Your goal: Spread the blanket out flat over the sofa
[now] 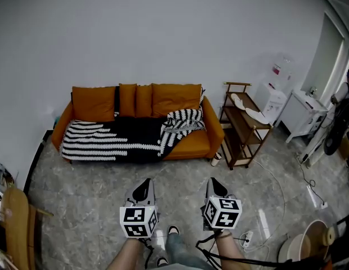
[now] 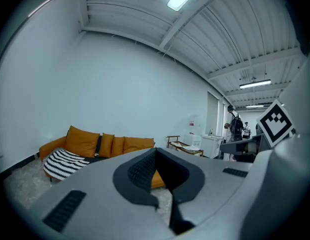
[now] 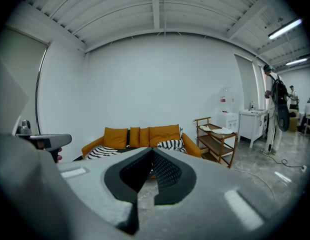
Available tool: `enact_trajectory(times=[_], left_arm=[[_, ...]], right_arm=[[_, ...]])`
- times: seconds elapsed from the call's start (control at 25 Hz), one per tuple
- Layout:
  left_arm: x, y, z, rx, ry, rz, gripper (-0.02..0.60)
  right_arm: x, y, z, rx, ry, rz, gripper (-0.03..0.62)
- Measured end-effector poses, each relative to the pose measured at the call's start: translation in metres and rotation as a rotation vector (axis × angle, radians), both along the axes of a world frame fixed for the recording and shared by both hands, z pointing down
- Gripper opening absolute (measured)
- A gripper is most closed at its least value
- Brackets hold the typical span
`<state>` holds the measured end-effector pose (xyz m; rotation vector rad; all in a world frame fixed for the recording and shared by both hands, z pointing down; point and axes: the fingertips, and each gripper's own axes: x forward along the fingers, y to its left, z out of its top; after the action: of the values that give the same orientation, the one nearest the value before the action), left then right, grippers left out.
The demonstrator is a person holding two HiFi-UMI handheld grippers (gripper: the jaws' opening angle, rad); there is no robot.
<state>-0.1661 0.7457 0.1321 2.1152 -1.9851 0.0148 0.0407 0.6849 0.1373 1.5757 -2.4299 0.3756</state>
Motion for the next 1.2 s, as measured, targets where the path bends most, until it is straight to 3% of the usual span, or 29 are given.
enact_trajectory(times=[0.44, 1.2], left_arm=[[-0.030, -0.084, -0.001, -0.011, -0.006, -0.051, 0.003], [-0.044, -0.260, -0.017, 0.014, -0.047, -0.092, 0.003]], right_arm=[[-0.030, -0.091, -0.003, -0.001, -0.003, -0.040, 0.005], [-0.044, -0.277, -0.009, 0.008, -0.020, -0.088, 0.005]])
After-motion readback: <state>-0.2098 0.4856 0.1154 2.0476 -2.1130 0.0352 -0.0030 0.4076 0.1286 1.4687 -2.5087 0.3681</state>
